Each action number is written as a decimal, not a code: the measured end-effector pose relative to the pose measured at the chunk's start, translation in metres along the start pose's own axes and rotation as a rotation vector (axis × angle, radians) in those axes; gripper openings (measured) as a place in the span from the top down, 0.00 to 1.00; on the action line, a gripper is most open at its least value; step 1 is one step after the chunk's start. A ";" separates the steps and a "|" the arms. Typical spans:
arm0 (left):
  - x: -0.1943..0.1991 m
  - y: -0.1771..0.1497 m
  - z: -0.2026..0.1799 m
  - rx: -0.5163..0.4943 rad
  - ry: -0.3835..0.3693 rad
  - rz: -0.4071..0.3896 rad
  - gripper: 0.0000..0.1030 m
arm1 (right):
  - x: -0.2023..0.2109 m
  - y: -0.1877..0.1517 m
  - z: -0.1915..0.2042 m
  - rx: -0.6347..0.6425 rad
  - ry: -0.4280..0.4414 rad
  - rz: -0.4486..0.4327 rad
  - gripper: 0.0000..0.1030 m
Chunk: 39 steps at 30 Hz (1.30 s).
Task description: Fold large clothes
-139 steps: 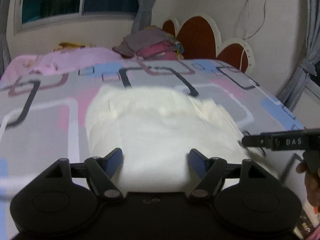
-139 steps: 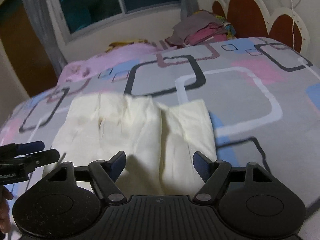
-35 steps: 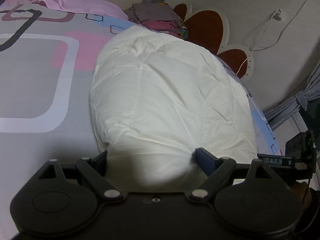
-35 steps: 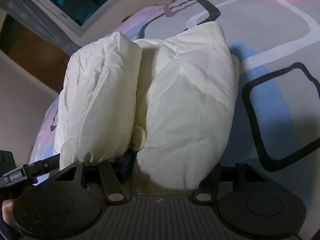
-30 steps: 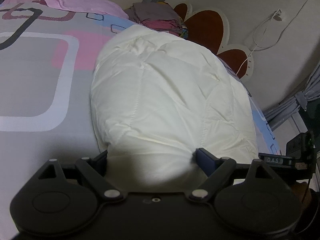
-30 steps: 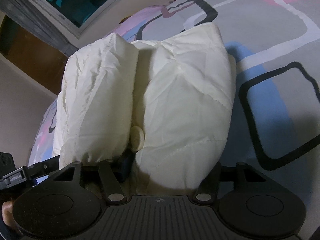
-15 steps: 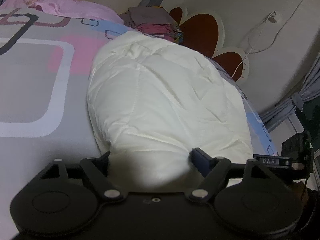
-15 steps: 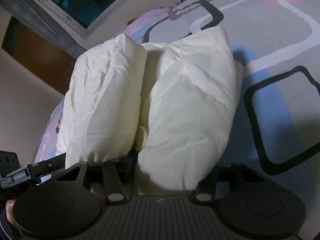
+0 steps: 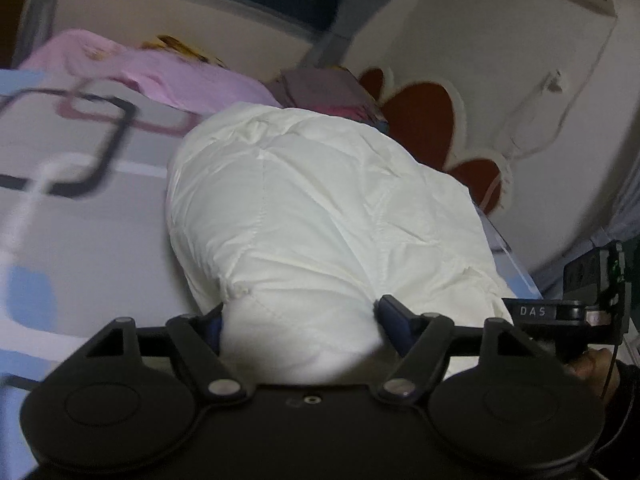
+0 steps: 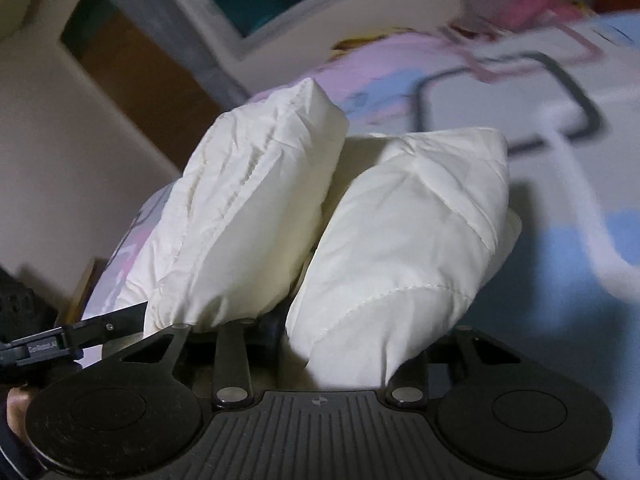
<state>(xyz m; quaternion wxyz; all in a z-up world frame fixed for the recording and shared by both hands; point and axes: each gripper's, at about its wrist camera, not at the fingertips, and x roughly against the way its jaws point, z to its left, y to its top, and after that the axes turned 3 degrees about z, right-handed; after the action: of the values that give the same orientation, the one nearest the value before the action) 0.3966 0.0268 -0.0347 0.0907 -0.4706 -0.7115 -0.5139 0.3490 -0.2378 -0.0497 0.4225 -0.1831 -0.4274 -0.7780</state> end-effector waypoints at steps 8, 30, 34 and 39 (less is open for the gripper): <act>0.076 -0.001 0.094 0.091 0.109 -0.073 0.30 | -0.096 0.000 0.120 0.154 0.080 0.050 0.61; 0.161 -0.037 0.172 0.213 0.235 -0.225 0.13 | -0.066 -0.026 0.144 0.087 -0.186 -0.138 0.51; 0.149 0.008 0.163 0.117 0.216 -0.233 0.32 | -0.085 0.001 0.206 0.255 -0.163 -0.160 0.67; 0.118 0.046 0.137 0.018 0.224 -0.194 0.38 | -0.139 0.022 0.268 0.409 -0.185 -0.153 0.67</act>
<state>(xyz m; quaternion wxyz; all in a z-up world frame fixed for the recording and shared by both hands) 0.4168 0.2076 0.0053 0.1238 -0.3384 -0.7435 -0.5633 0.4263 0.0452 0.0238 0.3498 -0.1316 -0.6256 -0.6848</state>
